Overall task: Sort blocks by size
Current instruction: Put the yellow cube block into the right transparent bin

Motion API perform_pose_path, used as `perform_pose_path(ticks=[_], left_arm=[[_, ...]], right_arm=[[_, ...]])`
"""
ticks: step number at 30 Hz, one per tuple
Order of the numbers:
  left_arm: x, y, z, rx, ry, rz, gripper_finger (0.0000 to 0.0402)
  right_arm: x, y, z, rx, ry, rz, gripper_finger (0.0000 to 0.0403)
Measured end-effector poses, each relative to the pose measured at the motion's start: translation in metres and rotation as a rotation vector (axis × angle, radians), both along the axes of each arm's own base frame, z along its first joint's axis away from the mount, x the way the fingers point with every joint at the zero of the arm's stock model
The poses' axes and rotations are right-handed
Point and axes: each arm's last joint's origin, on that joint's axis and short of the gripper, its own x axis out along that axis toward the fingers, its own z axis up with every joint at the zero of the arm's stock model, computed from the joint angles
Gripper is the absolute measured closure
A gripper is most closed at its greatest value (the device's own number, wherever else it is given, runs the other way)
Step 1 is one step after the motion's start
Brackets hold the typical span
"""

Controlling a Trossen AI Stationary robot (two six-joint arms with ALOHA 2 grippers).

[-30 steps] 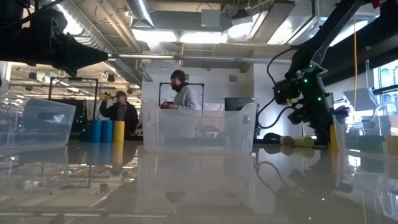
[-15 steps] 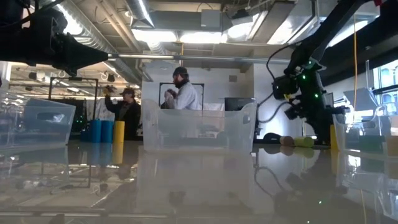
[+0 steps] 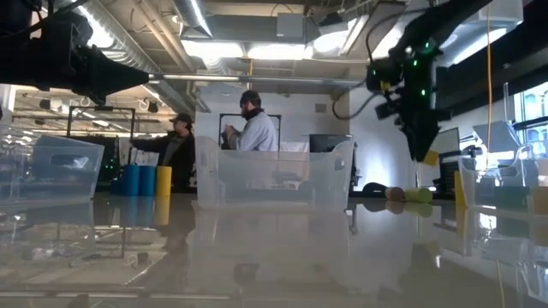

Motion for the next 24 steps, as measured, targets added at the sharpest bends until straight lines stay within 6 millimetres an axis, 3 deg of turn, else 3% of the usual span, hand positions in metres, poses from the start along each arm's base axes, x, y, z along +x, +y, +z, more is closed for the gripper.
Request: perform_pose_path(ticks=[13, 24], left_arm=[[0.0, 0.0, 0.0, -0.016, -0.007, -0.001, 0.0396], [0.0, 0.0, 0.0, 0.001, 0.0, 0.0, 0.0396]], right_arm=[[0.001, 0.09, 0.045, 0.031, -0.115, -0.038, 0.0265], [0.002, 0.151, 0.052, 0.09, -0.126, -0.055, 0.0265]])
